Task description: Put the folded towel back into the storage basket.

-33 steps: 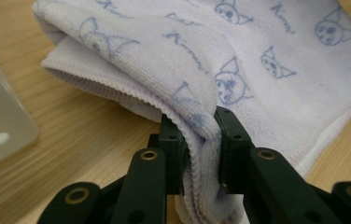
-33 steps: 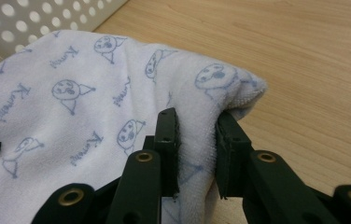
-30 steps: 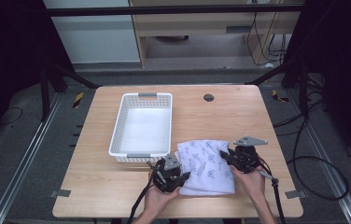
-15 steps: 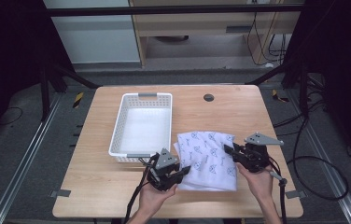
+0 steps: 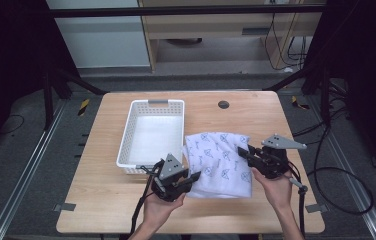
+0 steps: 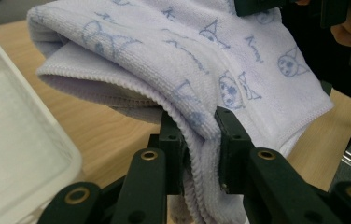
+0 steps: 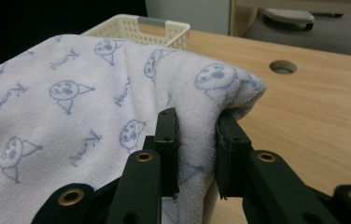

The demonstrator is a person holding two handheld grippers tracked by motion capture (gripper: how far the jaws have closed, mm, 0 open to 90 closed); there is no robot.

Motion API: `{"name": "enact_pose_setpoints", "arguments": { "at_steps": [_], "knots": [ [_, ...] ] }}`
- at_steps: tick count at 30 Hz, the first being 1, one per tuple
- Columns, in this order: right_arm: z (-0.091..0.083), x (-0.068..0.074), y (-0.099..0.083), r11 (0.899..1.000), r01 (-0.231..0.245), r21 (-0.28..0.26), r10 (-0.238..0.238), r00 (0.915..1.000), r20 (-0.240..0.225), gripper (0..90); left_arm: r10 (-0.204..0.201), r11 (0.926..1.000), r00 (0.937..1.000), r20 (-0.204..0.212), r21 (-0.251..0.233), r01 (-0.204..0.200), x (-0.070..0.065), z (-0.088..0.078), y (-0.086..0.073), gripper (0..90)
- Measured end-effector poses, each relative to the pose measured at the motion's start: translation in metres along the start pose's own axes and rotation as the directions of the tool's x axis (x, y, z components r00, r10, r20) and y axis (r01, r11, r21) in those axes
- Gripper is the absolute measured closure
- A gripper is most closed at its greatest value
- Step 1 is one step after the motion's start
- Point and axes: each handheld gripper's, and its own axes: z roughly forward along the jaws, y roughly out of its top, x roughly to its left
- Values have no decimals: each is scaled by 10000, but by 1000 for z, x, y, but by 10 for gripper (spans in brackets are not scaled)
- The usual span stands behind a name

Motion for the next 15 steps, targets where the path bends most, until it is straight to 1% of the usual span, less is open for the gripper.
{"name": "enact_pose_setpoints", "arguments": {
  "at_steps": [5, 8, 9, 10, 13, 15],
  "knots": [
    [5, 10, 20, 9991, 69, -422, -71, 10000, -47, 735, -14, 9995, 9994, -350, -313, 3, 11, -14, 11, 742],
    [15, 18, 32, 9982, 122, -591, -125, 9999, -57, 734, -49, 9987, 9982, -596, -510, 18, 20, -25, 15, 742],
    [18, 21, 35, 9980, 117, -620, -122, 9999, -87, 734, -49, 9987, 9982, -596, -510, 18, 20, -25, 15, 742],
    [22, 24, 39, 9976, 122, -685, -130, 9999, -113, 734, -163, 9979, 9974, -697, -632, 119, 28, -31, 17, 742],
    [30, 31, 46, 9969, 168, -775, -178, 9998, -128, 733, -335, 9966, 9960, -830, -783, 270, 40, -40, 18, 742],
    [37, 37, 51, 9967, 237, -775, -251, 9995, -167, 734, -446, 9957, 9948, -920, -848, 368, 45, -45, 17, 742]
  ]
}}
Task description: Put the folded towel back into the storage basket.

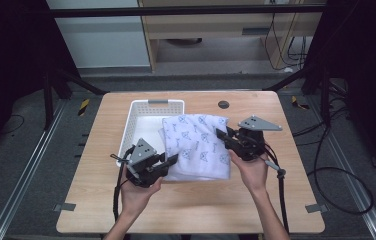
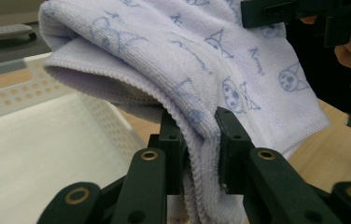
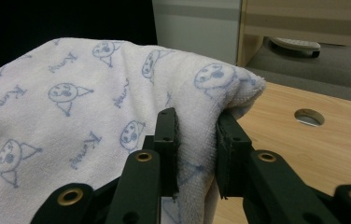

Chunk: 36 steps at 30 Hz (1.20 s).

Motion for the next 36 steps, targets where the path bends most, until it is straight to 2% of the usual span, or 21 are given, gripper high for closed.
{"name": "enact_pose_setpoints", "arguments": {
  "at_steps": [4, 8, 15, 16, 17, 20, 21, 23, 29, 36],
  "knots": [
    [12, 11, 7, 9998, 169, -65, -169, 9998, -52, 734, -256, 9995, 9995, -161, -163, 253, 13, -8, -2, 742],
    [24, 22, 14, 9995, 295, -84, -295, 9996, -31, 733, -323, 9992, 9987, -388, -253, 314, 25, -12, -2, 743],
    [46, 34, 30, 9995, 183, -275, -185, 9998, -84, 733, -748, 9964, 9947, -710, -456, 717, 52, -19, 2, 743],
    [46, 34, 30, 9995, 183, -275, -185, 9998, -84, 733, -748, 9964, 9947, -710, -456, 717, 52, -19, 2, 742],
    [54, 36, 34, 9995, 105, -285, -109, 9998, -139, 732, -842, 9955, 9930, -828, -497, 803, 58, -21, 2, 742],
    [60, 38, 36, 9996, 114, -264, -118, 9998, -161, 731, -905, 9949, 9913, -952, -528, 858, 64, -23, 3, 742],
    [63, 39, 38, 9996, 107, -279, -112, 9998, -173, 731, -993, 9939, 9896, -1042, -586, 936, 70, -25, 4, 742],
    [74, 45, 43, 9994, 179, -304, -185, 9997, -189, 731, -1080, 9930, 9871, -1184, -614, 1012, 78, -27, 4, 743],
    [90, 57, 53, 9991, 279, -313, -285, 9995, -164, 728, -1215, 9912, 9807, -1530, -716, 1116, 94, -33, 6, 742],
    [110, 65, 56, 9993, 303, -221, -307, 9993, -205, 726, -1368, 9902, 9734, -1837, -538, 1290, 111, -34, 1, 742]
  ]
}}
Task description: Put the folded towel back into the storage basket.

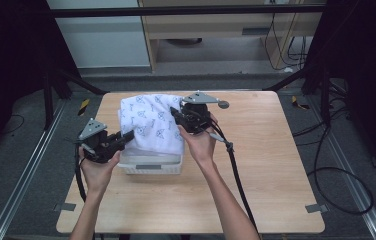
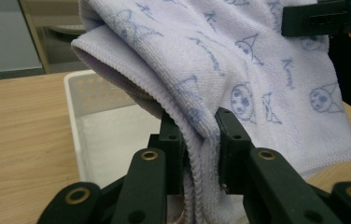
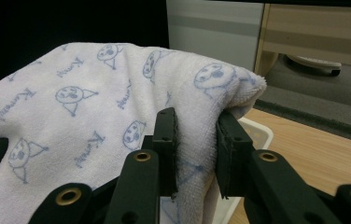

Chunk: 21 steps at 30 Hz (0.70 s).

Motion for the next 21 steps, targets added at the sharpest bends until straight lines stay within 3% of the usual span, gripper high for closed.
{"name": "enact_pose_setpoints", "arguments": {
  "at_steps": [21],
  "knots": [
    [46, 3, -24, 9961, -4, 885, -19, 9997, 258, 724, -341, 9963, 9985, -418, 776, 372, 28, 31, -24, 742]
  ]
}}
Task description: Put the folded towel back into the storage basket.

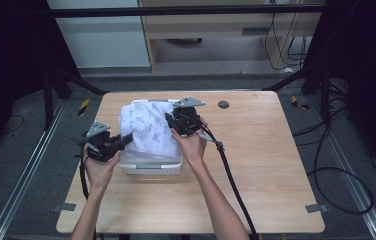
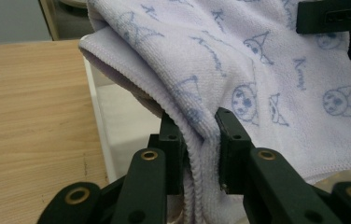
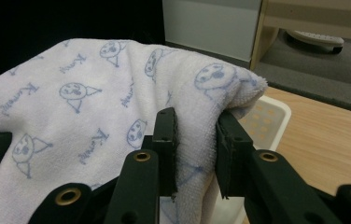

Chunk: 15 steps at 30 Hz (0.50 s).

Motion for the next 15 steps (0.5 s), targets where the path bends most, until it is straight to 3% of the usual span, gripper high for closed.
{"name": "enact_pose_setpoints", "arguments": {
  "at_steps": [10, 15],
  "knots": [
    [16, -3, -13, 9978, 66, 666, -83, 9996, 254, 724, 104, 9981, 9999, -82, 610, -98, 2, 17, -10, 741],
    [23, -6, -22, 9957, -140, 918, 114, 9995, 287, 721, 182, 9960, 9996, -199, 883, -164, 1, 26, -16, 741]
  ]
}}
